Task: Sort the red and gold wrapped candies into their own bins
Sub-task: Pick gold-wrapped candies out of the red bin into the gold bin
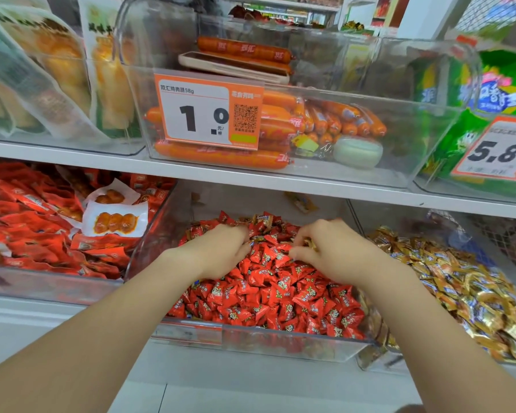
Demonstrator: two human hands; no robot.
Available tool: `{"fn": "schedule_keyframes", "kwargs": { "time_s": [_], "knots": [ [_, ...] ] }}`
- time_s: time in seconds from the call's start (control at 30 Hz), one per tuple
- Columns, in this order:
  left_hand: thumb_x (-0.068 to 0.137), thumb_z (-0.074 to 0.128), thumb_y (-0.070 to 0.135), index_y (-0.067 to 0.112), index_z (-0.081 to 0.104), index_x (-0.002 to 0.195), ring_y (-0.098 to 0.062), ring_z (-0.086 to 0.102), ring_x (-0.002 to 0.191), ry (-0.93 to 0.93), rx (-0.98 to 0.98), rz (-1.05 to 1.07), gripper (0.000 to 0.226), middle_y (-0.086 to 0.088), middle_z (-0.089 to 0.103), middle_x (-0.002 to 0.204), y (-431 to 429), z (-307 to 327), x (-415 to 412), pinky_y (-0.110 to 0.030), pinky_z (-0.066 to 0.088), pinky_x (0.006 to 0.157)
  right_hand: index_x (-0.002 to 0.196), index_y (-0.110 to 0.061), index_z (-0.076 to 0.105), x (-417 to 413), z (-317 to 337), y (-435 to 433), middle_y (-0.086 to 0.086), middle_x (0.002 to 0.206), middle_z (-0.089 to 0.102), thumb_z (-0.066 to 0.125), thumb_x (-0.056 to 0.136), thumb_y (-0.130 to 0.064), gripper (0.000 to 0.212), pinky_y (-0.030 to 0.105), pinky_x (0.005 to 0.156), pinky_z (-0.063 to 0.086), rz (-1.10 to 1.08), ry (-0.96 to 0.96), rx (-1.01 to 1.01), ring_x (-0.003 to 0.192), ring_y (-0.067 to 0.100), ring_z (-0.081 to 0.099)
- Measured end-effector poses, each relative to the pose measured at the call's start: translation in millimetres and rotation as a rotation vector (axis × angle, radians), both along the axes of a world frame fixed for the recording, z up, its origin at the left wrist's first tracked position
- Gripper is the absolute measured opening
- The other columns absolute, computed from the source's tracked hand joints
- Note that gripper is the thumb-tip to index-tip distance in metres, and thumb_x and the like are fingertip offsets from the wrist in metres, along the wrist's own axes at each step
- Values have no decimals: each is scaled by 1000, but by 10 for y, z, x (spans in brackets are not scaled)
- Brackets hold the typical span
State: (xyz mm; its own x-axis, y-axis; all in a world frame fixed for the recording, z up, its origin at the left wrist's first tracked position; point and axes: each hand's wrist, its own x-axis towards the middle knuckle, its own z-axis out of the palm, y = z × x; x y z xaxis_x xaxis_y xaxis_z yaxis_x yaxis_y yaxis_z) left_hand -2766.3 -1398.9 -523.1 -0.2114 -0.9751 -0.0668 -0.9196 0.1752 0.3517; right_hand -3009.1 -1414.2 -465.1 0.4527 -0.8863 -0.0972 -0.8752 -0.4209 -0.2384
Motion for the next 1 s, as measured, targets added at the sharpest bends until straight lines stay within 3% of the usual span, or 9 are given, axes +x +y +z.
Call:
{"fn": "schedule_keyframes", "kwargs": {
  "time_s": [0.17,0.33,0.5,0.57,0.63,0.7,0.8,0.87,1.0],
  "knots": [
    [108,51,32,12,58,89,-24,62,67,26,-54,11,29,-5,63,75,39,87,6,-44,50,65,103,-15,71,6,-14,22,4,97,65,76,94,-47,34,38,77,56,-38,100,44,86,25,66],
    [100,46,30,13,47,74,-30,55,63,117,-139,131,31,-10,55,68,74,191,-16,-39,39,56,93,-25,67,-39,45,102,-10,84,57,78,92,-46,23,24,58,37,22,-16,37,75,4,54],
    [105,39,43,18,55,77,-36,61,74,139,-215,172,41,-9,61,75,67,263,-114,-42,50,70,95,-33,66,-91,61,137,-13,67,55,72,95,-42,11,17,56,39,42,-160,-19,60,0,53],
    [105,41,52,19,59,87,-30,68,64,229,-179,207,42,-6,64,66,64,269,-148,-34,49,60,107,-38,68,-90,50,116,-17,69,57,64,97,-33,12,12,54,40,16,-214,-24,58,-2,56],
    [103,53,47,18,62,106,-23,69,48,449,-60,293,30,-8,69,60,50,267,-182,-27,47,44,104,-31,73,-81,27,63,-16,70,62,58,97,-30,17,11,53,40,-47,-243,-30,56,-2,56],
    [99,61,37,12,61,111,-25,71,48,584,-26,350,28,-11,73,62,9,265,-189,-25,46,40,101,-23,74,-70,2,3,-9,76,66,59,100,-36,20,24,61,45,-105,-243,-63,64,8,60],
    [96,64,28,9,57,98,-18,67,47,617,-76,364,20,-14,73,66,-67,260,-175,-28,45,47,103,-24,70,-57,-36,-73,-3,91,66,65,99,-48,25,29,72,42,-158,-219,-99,82,17,59],
    [96,63,26,14,55,94,-14,65,51,615,-80,347,15,-15,73,75,-93,244,-166,-27,43,50,104,-25,71,-40,-56,-116,-1,101,68,66,100,-39,15,28,74,44,-155,-214,-114,87,17,60],
    [103,54,22,24,63,110,-18,68,72,553,-45,257,12,-2,68,94,-116,203,-148,-20,42,46,107,-37,66,49,-81,-149,-3,112,57,58,99,-26,16,30,79,47,-107,-86,-116,97,19,55]
  ]
}}
